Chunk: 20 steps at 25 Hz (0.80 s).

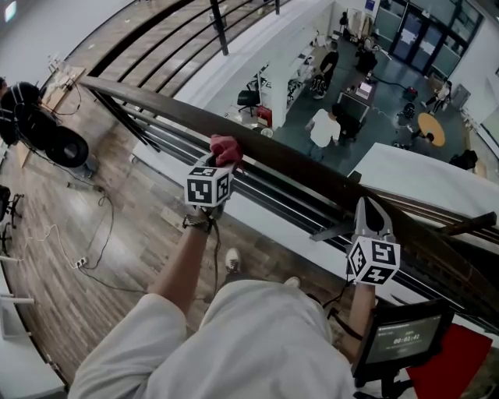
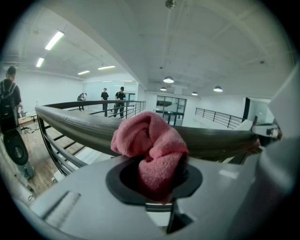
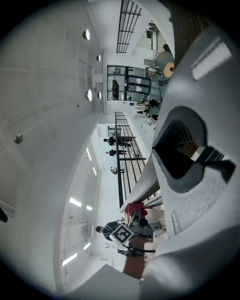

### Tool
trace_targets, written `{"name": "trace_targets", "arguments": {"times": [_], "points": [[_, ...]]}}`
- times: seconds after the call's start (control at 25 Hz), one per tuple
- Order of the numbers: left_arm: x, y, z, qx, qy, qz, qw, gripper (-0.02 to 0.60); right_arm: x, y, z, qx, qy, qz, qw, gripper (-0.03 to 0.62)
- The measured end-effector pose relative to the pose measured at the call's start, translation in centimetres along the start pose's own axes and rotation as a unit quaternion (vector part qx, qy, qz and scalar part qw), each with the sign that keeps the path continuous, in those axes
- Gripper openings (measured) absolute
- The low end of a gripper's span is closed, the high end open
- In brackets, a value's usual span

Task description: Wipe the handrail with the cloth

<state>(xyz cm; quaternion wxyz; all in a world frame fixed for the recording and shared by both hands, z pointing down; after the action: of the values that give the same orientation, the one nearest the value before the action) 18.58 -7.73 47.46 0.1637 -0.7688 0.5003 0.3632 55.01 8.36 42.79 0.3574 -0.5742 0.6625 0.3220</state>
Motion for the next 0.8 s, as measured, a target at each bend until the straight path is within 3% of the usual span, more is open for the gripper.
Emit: {"name": "trace_targets", "arguments": {"times": [0.8], "points": [[-0.5, -3.4, -0.1, -0.025, 0.003, -0.024, 0.9994, 0.094, -0.2, -0.1, 0.0, 0.003, 0.000, 0.002, 1.000, 0.002]]}}
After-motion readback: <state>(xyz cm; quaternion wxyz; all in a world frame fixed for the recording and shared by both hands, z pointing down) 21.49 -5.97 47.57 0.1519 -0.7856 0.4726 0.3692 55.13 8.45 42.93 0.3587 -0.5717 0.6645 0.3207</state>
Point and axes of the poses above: the fingertips, and each gripper's own axes: z backward along the fingers, y to its left, x out of its top, the point moved 7 cm from there along z, backward along the fingers, and after that the axes turned 15 degrees about y, right-handed, at the moved point
